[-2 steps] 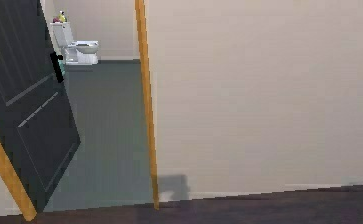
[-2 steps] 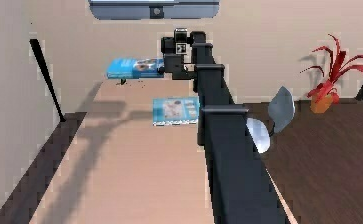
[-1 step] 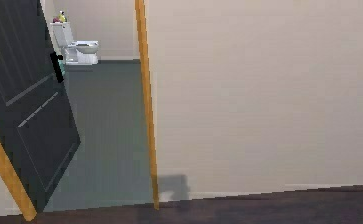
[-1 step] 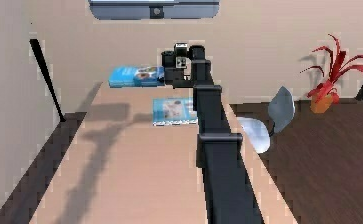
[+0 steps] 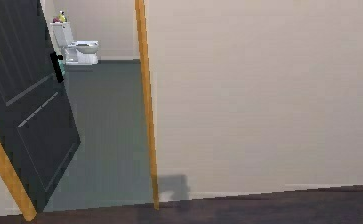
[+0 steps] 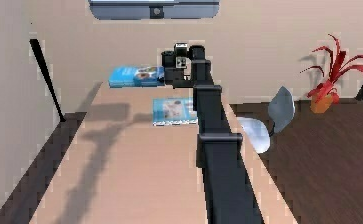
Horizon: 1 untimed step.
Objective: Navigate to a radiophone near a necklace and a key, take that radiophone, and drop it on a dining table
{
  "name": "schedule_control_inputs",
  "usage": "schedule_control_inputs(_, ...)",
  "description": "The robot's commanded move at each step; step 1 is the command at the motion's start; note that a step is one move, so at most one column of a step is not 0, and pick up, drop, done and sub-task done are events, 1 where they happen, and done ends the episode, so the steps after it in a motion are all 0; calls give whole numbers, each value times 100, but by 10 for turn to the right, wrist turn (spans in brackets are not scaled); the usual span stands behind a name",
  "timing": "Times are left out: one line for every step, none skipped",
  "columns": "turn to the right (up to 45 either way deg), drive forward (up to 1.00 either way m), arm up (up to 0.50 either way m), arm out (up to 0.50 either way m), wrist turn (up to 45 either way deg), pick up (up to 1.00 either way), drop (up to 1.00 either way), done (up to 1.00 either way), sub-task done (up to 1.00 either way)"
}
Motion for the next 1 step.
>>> schedule_control_inputs(0,0,0,0,0,0,100,0,0)
